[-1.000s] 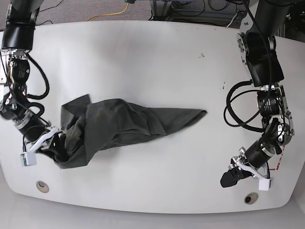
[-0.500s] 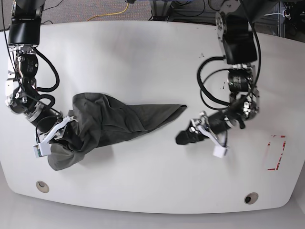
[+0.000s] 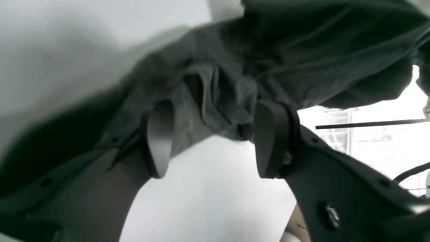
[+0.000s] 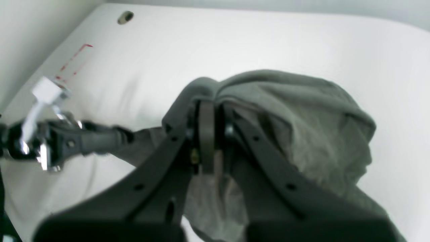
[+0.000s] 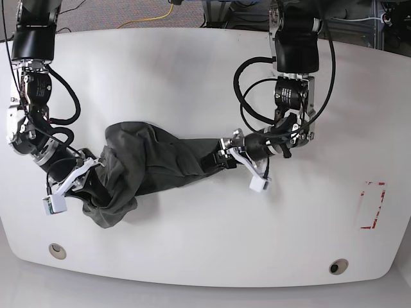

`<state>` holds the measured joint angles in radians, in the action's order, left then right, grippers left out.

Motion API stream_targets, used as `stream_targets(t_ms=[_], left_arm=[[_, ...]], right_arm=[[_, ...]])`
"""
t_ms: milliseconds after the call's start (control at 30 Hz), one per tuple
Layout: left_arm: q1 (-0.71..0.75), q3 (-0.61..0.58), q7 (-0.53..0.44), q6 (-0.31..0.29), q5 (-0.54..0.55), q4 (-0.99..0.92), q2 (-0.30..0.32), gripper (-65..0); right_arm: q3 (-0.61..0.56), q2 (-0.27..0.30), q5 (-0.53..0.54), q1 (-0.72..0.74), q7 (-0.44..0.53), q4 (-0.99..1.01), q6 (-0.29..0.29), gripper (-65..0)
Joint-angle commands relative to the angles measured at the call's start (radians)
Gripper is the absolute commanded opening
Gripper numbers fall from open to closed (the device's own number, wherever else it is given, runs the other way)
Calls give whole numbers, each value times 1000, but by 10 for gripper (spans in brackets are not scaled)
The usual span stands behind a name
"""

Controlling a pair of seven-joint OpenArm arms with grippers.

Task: Layout the t-shirt on the table in an organized manner, then fold the t-shirt properly
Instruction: 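Release the shirt with the left gripper and regrasp its pointed end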

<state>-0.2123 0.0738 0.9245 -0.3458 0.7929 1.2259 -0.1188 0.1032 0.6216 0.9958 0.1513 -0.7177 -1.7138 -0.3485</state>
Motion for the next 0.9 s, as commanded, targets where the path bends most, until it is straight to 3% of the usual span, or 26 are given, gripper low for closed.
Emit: stream_targets(t_ms=[0, 167, 500, 867], left_arm=[[-2, 2, -14, 37, 18, 50, -2, -297], [18, 1, -14, 119, 13, 117, 24, -294], [11, 1, -14, 124, 13, 199, 192, -294], [86, 64, 17, 124, 18, 199, 227, -296]], right_arm=[[11, 25, 16, 20, 31, -13, -8, -650], [11, 24, 16, 14, 31, -13, -8, -650], [-29, 21, 16, 12, 31, -18, -8, -650], [-29, -7, 16, -9, 31, -16, -5, -650]])
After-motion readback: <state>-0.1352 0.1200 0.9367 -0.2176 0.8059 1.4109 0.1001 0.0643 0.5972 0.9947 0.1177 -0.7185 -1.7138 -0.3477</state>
